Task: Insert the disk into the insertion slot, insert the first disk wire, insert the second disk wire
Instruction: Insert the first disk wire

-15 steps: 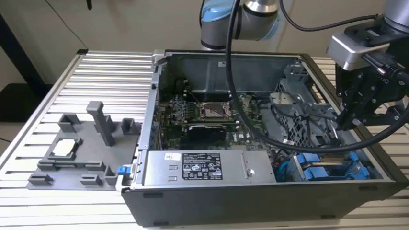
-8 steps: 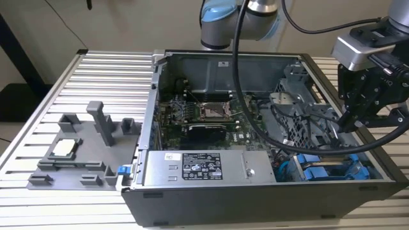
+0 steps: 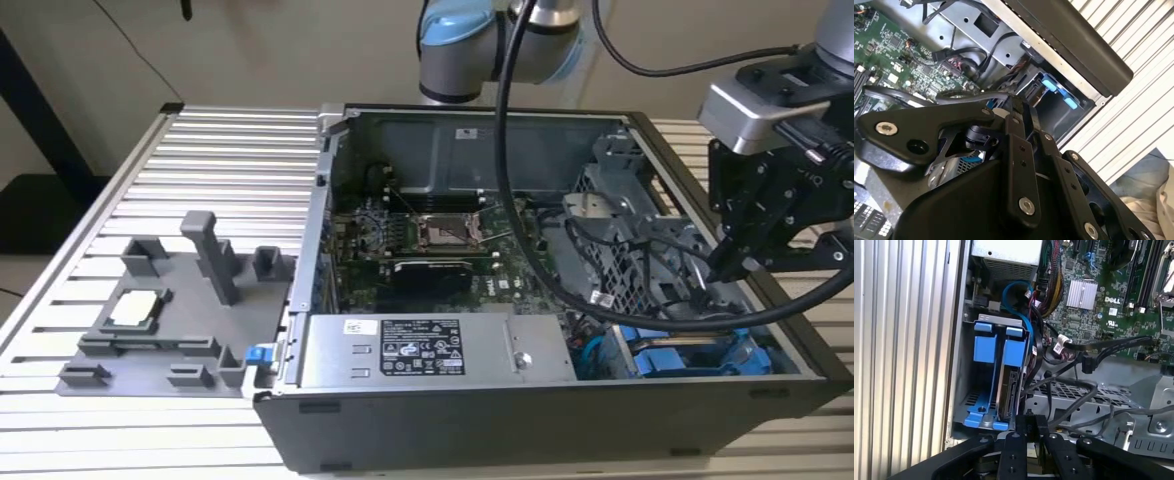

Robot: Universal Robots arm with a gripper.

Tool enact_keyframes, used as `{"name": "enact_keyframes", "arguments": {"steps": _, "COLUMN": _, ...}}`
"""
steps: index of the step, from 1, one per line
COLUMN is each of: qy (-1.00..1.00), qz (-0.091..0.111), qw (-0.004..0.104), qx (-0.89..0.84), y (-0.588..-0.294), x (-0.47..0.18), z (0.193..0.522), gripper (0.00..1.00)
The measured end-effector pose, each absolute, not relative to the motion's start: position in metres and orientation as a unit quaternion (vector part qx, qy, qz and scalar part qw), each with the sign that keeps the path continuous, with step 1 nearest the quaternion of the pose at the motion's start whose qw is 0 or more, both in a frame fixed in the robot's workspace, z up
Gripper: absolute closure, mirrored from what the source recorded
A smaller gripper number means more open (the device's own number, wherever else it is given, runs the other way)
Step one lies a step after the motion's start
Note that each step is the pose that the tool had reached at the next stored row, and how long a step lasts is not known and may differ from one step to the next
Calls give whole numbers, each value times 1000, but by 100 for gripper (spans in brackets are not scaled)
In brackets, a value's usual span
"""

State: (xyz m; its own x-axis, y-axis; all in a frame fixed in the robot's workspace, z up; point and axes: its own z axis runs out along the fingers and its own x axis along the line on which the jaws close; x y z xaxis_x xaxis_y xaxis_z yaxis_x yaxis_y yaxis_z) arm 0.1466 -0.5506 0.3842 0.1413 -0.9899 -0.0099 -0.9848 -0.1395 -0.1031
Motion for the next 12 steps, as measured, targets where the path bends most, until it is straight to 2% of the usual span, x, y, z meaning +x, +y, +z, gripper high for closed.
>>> {"name": "enact_keyframes", "arguments": {"steps": 12, "qy": 657, "qz": -26, "qw": 38, "qx": -753, "y": -552, "x": 153, "z": 377, "gripper": 81}}
